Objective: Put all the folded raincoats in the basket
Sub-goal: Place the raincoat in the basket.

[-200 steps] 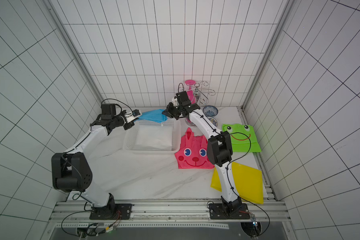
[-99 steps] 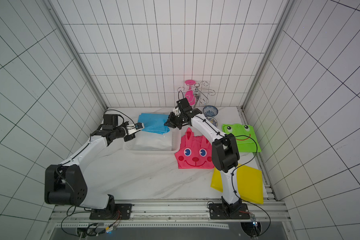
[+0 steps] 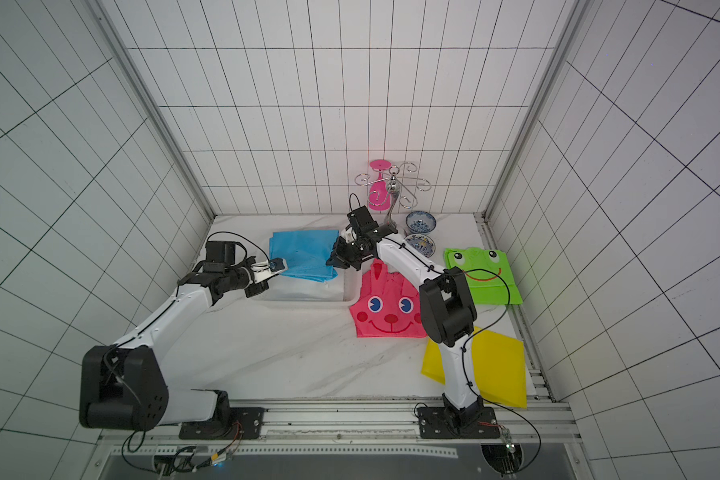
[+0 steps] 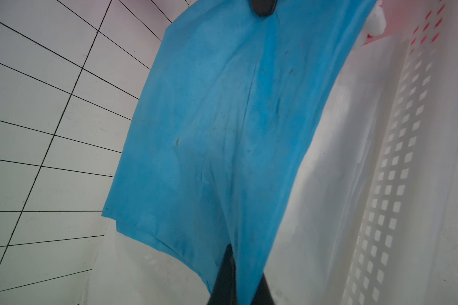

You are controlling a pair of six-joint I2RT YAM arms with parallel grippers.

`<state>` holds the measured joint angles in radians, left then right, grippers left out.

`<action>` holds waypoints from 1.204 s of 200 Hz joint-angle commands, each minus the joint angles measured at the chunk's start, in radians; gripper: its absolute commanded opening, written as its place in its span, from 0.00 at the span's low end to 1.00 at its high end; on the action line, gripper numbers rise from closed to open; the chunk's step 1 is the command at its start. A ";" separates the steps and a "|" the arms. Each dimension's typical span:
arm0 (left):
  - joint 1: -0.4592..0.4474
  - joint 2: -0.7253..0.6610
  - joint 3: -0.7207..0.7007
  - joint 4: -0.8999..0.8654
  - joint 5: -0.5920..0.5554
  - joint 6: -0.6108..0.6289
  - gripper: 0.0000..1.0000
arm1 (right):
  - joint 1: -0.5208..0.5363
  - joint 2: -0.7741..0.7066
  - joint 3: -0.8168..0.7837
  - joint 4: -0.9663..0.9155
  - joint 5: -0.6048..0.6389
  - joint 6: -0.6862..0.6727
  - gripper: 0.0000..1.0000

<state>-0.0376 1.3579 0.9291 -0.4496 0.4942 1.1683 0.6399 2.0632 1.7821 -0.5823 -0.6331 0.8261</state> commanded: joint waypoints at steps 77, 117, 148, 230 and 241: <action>0.027 -0.022 -0.081 -0.021 -0.070 -0.022 0.33 | -0.015 -0.025 -0.142 -0.076 0.149 -0.044 0.00; 0.055 -0.101 -0.078 -0.065 -0.001 -0.080 0.39 | 0.002 -0.018 -0.152 -0.076 0.154 -0.044 0.00; 0.127 -0.133 -0.006 -0.121 0.138 -0.191 0.39 | 0.049 -0.010 -0.150 -0.070 0.105 -0.027 0.00; 0.105 -0.058 0.057 -0.025 0.086 -0.499 0.40 | 0.083 -0.067 -0.231 0.060 0.215 0.119 0.14; 0.075 -0.038 0.086 -0.045 0.017 -0.545 0.40 | 0.080 -0.059 -0.214 0.027 0.231 0.091 0.23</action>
<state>0.0830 1.2877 0.9806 -0.5117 0.5762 0.7578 0.7261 2.0186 1.5589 -0.5152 -0.4732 0.9379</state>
